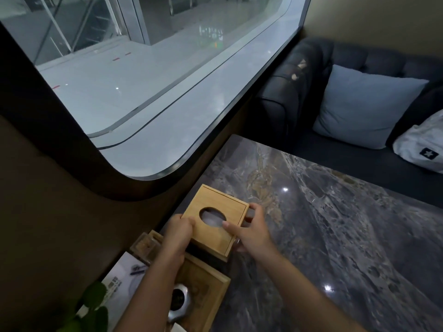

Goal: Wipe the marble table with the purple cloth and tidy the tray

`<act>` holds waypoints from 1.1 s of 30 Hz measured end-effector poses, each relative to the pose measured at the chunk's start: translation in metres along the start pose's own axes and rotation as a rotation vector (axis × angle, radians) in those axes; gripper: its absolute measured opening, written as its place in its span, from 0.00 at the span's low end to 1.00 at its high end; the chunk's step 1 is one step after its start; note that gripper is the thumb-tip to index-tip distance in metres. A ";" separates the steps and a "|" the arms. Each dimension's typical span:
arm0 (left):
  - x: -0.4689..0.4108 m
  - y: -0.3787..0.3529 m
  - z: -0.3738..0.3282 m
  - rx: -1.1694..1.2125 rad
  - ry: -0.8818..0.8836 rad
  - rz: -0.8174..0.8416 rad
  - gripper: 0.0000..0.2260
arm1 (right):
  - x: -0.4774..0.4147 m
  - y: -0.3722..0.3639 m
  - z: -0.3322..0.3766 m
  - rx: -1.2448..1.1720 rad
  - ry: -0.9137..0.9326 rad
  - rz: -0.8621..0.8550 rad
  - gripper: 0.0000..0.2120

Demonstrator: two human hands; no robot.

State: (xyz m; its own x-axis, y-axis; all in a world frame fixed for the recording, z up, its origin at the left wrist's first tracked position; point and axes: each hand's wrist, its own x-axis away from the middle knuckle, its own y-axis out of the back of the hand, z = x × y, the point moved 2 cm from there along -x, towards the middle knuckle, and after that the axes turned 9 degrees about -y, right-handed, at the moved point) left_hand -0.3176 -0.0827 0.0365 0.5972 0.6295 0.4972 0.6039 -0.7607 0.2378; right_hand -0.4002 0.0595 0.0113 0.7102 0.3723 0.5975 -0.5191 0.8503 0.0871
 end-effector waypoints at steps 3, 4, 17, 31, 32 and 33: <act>0.016 -0.003 0.001 -0.455 -0.218 -0.130 0.25 | -0.002 -0.003 0.002 0.010 -0.041 0.022 0.27; 0.026 -0.009 0.001 -0.615 -0.340 -0.177 0.27 | -0.003 -0.004 0.002 -0.015 -0.063 0.030 0.26; 0.024 -0.011 0.040 -1.195 -0.571 -0.103 0.29 | 0.000 -0.035 0.011 -0.207 -0.097 0.218 0.17; 0.019 -0.004 0.042 -1.207 -0.599 -0.100 0.28 | 0.001 -0.042 0.016 -0.102 -0.069 0.157 0.23; 0.019 -0.004 0.042 -1.201 -0.618 -0.108 0.28 | 0.002 -0.042 0.017 -0.053 -0.052 0.156 0.23; 0.019 -0.004 0.043 -1.191 -0.623 -0.109 0.28 | 0.003 -0.040 0.019 -0.005 -0.026 0.150 0.23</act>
State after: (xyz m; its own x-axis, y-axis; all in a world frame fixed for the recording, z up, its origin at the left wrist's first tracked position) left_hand -0.2862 -0.0607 0.0095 0.9065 0.4196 0.0465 0.0309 -0.1759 0.9839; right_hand -0.3859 0.0193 0.0251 0.6118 0.4856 0.6244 -0.6162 0.7876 -0.0088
